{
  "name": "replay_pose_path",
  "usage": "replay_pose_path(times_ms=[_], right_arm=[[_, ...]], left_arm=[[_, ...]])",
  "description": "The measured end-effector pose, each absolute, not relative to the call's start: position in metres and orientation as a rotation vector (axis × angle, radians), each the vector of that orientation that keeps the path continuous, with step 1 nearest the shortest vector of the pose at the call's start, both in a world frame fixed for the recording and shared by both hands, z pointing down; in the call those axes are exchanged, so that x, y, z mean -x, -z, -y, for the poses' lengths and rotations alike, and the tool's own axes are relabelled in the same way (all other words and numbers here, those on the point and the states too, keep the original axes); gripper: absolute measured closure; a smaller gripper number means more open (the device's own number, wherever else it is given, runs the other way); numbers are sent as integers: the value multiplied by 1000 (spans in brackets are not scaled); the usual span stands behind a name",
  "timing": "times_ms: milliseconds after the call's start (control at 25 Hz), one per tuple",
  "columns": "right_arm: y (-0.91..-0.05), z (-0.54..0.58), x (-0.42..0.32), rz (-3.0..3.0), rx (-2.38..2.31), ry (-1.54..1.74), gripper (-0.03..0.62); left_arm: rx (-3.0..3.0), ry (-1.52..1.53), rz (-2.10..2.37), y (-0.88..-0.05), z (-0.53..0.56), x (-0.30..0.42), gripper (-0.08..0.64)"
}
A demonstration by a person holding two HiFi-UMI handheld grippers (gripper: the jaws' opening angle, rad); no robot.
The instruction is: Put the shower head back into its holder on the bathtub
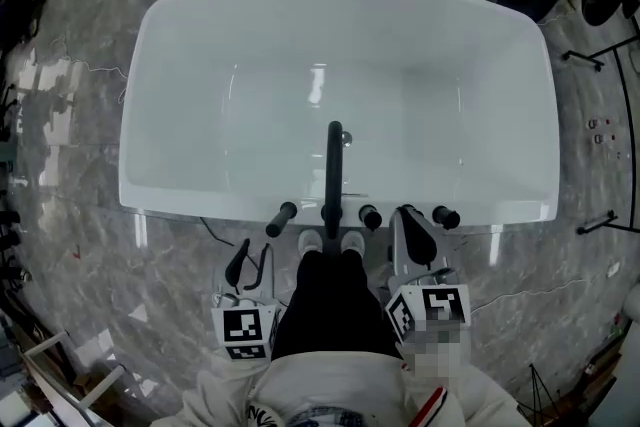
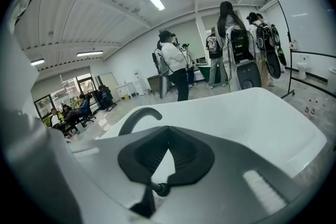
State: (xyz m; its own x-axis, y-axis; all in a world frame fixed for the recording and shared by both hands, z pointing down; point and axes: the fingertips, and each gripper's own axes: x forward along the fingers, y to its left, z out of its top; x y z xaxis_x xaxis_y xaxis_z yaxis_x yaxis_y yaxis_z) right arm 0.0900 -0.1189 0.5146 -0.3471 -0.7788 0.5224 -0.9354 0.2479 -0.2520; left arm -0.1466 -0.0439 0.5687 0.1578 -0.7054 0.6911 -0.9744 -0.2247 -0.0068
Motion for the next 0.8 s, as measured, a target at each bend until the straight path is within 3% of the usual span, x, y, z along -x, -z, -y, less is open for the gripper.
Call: replay_pose_path(times_ms=[800], right_arm=[[-383, 178, -73, 2399, -1630, -516, 588]], left_arm=[[-2291, -606, 1742, -412, 168, 124, 537]])
